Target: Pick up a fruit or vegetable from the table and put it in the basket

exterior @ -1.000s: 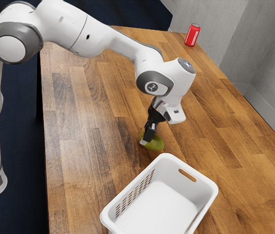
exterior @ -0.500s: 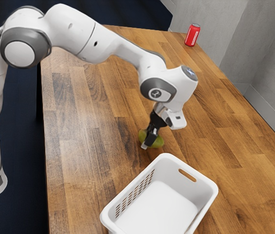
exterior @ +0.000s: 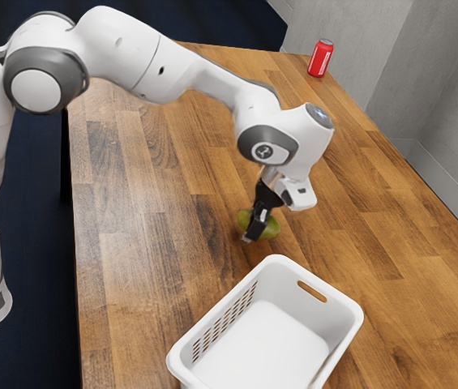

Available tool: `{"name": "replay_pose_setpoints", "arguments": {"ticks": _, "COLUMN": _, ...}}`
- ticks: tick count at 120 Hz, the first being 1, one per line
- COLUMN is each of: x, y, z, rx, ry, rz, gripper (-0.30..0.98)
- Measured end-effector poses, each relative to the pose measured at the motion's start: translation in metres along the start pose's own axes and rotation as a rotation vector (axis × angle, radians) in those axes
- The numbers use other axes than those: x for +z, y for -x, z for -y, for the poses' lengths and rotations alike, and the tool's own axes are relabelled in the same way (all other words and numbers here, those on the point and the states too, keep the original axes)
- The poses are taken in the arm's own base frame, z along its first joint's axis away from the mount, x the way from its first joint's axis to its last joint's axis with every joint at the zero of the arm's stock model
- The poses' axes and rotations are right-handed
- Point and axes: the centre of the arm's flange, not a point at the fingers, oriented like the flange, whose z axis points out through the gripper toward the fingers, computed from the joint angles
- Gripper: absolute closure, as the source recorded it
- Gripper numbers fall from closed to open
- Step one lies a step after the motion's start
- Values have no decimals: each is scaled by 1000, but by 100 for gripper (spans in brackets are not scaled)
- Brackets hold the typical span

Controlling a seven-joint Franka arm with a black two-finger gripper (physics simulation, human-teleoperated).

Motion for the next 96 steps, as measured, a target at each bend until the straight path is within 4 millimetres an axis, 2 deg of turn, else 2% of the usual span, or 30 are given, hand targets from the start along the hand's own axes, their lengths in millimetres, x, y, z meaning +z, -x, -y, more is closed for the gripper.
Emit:
{"name": "replay_pose_setpoints", "arguments": {"ticks": 22, "x": -69, "y": -4, "z": -42, "rx": 73, "ry": -37, "rz": -121, "gripper": 32}}
{"name": "replay_pose_setpoints", "arguments": {"ticks": 38, "x": -116, "y": -13, "z": -108, "rx": 182, "ry": -64, "rz": -201, "gripper": 32}}
{"name": "replay_pose_setpoints", "arguments": {"ticks": 45, "x": -129, "y": -16, "z": -137, "rx": 230, "ry": -71, "rz": -224, "gripper": 32}}
{"name": "replay_pose_setpoints", "arguments": {"ticks": 54, "x": -135, "y": -19, "z": -161, "rx": 269, "ry": -74, "rz": -234, "gripper": 32}}
{"name": "replay_pose_setpoints", "arguments": {"ticks": 83, "x": -133, "y": -30, "z": -226, "rx": 377, "ry": -69, "rz": -235, "gripper": 32}}
{"name": "replay_pose_setpoints", "arguments": {"ticks": 96, "x": -134, "y": -32, "z": -246, "rx": 409, "ry": -68, "rz": -235, "gripper": 33}}
